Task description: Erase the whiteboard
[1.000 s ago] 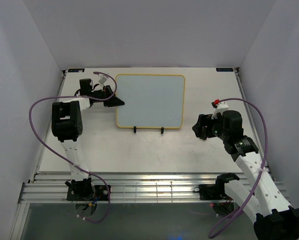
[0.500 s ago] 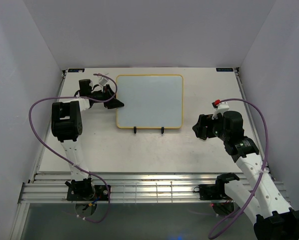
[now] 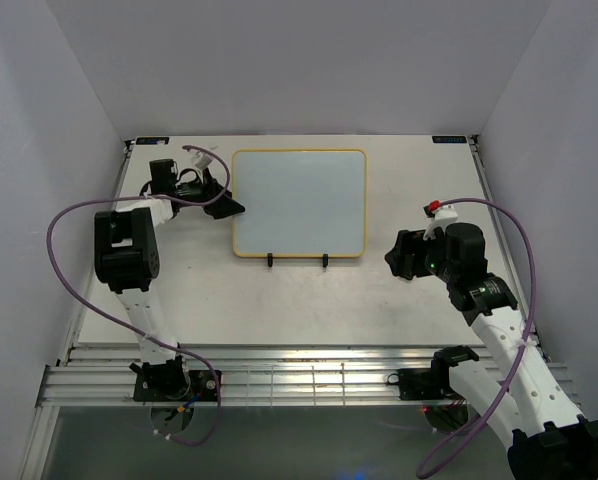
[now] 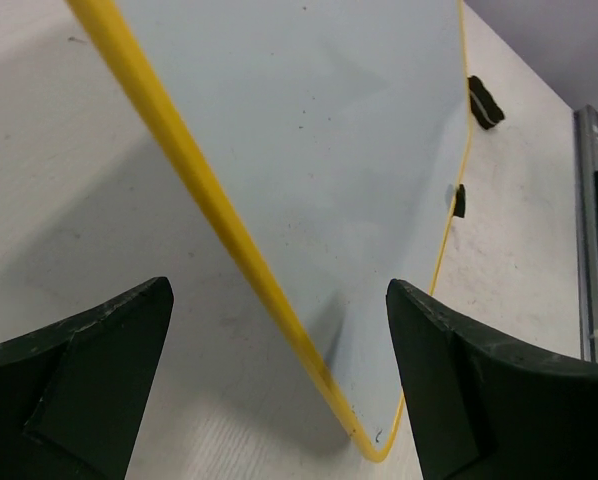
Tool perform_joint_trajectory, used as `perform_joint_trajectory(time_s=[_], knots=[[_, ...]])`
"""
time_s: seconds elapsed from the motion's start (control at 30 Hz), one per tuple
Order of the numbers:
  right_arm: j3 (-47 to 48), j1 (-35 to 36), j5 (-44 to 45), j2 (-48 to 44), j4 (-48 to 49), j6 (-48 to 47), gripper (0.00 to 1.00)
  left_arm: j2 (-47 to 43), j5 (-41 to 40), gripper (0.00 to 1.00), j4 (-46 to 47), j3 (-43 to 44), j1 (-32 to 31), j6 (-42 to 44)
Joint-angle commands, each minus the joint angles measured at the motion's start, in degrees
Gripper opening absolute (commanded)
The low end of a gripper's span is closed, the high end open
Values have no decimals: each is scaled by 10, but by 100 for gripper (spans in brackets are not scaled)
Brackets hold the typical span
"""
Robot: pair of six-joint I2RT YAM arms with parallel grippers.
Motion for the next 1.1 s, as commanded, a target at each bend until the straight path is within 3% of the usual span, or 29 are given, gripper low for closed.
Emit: perform_joint_trajectory(time_s=[0.0, 0.17, 0.23, 0.27, 0.33, 0.5, 0.57, 0.77, 1.03, 1.07], knots=[[5, 2, 8, -7, 22, -9, 90, -90, -102, 98, -25, -18, 12, -4], [12, 2, 24, -3, 16, -10, 90, -179, -245, 98, -41, -57, 13, -34], [17, 2, 29, -1, 15, -10, 90, -198, -379, 98, -53, -63, 13, -79], [19, 2, 30, 0, 14, -10, 90, -207, -427, 98, -66, -61, 14, -149], [26, 2, 40, 0, 9, -6, 90, -229, -540, 98, -132, -58, 13, -204], [53, 2, 62, -6, -18, 2, 90, -382, -672, 98, -105, -187, -15, -288], [71, 3, 82, -10, -38, 1, 90, -487, -710, 98, -93, -246, -18, -298], [130, 11, 90, -15, -97, 3, 90, -721, -742, 98, -182, -284, -22, -296], [219, 11, 94, -71, -149, -6, 90, -885, -766, 98, -376, -241, -37, -253], [222, 11, 83, -77, -152, -5, 90, -908, -776, 98, -400, -235, -65, -242]])
